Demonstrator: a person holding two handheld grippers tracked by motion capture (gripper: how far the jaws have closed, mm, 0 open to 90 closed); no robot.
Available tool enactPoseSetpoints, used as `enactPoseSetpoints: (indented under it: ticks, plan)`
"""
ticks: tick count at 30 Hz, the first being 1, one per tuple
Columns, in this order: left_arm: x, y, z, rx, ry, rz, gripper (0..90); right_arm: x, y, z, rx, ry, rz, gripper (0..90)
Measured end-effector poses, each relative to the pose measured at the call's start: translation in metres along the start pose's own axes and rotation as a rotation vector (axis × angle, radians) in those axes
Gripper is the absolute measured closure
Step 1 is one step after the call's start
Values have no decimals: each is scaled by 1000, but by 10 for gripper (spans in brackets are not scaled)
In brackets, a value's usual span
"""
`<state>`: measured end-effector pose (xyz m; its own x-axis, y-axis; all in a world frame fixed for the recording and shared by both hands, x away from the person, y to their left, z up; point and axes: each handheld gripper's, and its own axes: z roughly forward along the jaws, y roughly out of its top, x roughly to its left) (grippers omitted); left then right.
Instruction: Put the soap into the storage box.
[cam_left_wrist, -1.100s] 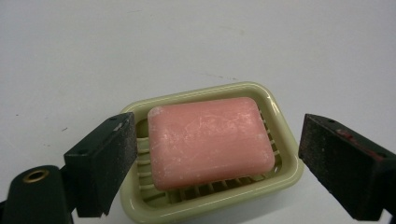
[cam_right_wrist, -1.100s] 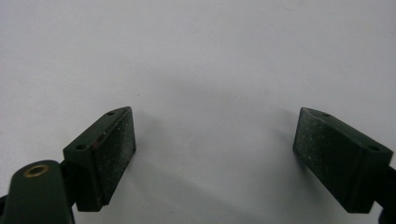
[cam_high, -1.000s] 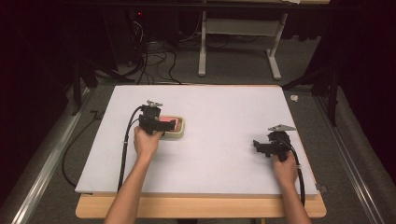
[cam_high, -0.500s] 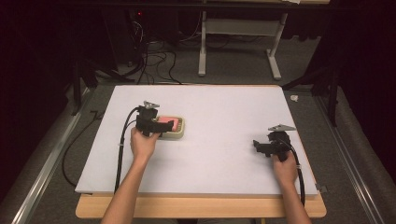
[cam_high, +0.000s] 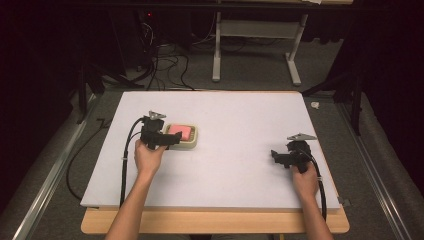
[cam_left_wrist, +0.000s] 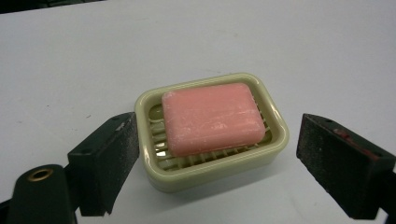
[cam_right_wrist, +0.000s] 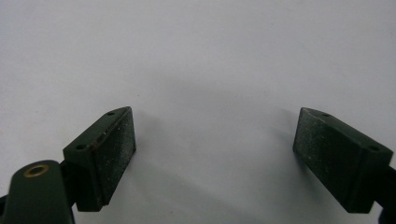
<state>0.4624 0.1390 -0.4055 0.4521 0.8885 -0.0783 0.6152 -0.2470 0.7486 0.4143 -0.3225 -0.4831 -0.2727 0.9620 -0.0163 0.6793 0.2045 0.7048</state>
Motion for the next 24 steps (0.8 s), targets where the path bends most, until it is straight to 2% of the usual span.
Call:
enactPoseSetpoints:
  ticks: [24]
  plan:
    - [15, -19, -27, -33, -6, -17, 145, 0, 0, 0, 0, 0, 0, 136]
